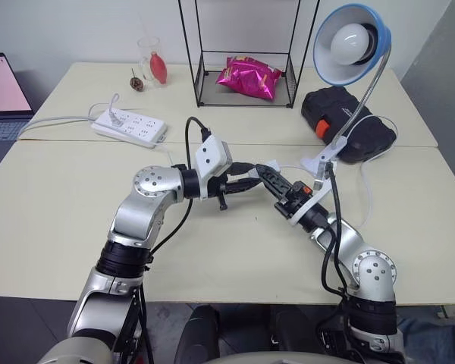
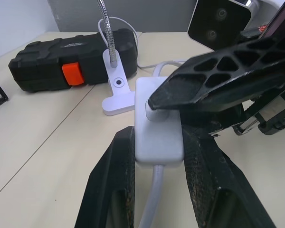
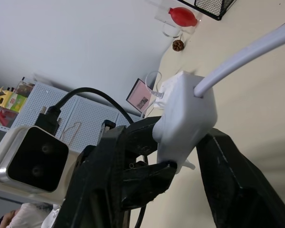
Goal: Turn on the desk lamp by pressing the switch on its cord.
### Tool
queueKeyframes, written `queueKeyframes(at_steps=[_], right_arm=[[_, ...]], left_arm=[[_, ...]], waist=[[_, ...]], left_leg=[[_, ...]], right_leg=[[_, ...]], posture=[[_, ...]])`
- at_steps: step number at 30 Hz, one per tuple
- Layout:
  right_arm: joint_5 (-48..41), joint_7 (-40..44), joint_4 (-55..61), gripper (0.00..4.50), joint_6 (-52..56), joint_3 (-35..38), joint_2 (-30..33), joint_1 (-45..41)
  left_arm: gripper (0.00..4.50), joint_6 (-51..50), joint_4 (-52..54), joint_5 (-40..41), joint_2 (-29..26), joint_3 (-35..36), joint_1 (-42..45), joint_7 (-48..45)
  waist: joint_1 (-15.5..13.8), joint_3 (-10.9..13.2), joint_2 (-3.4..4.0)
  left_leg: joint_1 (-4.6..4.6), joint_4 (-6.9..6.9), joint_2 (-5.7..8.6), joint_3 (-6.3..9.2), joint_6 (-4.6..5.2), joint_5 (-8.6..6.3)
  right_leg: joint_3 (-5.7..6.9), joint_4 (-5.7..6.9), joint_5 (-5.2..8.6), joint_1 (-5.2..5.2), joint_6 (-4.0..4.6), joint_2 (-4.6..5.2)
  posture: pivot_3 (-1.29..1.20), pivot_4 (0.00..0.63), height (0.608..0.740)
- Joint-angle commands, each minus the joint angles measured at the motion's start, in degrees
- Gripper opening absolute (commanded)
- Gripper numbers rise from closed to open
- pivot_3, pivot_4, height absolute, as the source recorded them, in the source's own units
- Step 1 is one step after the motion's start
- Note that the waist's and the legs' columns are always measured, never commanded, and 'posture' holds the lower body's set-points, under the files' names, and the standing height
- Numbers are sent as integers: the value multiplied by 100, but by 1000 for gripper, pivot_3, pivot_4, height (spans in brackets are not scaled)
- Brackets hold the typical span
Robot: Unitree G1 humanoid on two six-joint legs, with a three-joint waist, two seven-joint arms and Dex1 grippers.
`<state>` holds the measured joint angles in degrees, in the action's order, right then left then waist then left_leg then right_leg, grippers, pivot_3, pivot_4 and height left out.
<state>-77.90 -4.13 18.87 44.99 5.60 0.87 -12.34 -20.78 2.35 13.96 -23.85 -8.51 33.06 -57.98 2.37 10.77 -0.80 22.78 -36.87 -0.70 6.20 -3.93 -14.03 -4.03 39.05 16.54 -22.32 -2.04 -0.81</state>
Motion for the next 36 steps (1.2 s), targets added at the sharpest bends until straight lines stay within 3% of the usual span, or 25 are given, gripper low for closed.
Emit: queueKeyframes(at_steps=[1, 16, 20, 24, 36], right_arm=[[-269, -121, 246, 2206, -70, 67, -22, 17], [-260, -291, 131, 2206, -137, 27, -18, 87], [-267, -336, 120, 1145, -128, 20, -25, 123], [-288, -361, 122, 533, -122, 3, -10, 130], [-360, -270, 114, 530, -174, 42, -25, 78]], left_arm=[[1060, 88, 125, 68, -27, 25, 32, 54], [1060, 92, 129, 67, -35, 14, 34, 40], [1060, 94, 149, 69, -39, 14, 27, 38], [1060, 89, 174, 80, -49, 13, 19, 29], [1060, 89, 194, 82, -47, 12, 7, 50]], waist=[[0, 0, 0], [0, 0, 0], [0, 0, 0], [2, 0, 1], [2, 0, 1]], left_leg=[[0, 0, 0, 0, 0, 0], [0, 2, 0, 0, 0, 0], [0, 2, 0, 0, 0, 0], [1, 2, 0, 0, 0, 0], [2, 3, 0, -1, 0, 0]], right_leg=[[0, 0, 0, 0, 0, 0], [-1, -1, 10, 0, -16, 0], [-1, -1, 10, -1, -16, 0], [-1, -1, 10, -1, -16, 0], [-1, -3, 10, -1, -16, 0]], posture=[[0, 150, 740], [0, 150, 740], [0, 150, 740], [0, 150, 740], [0, 150, 740]])
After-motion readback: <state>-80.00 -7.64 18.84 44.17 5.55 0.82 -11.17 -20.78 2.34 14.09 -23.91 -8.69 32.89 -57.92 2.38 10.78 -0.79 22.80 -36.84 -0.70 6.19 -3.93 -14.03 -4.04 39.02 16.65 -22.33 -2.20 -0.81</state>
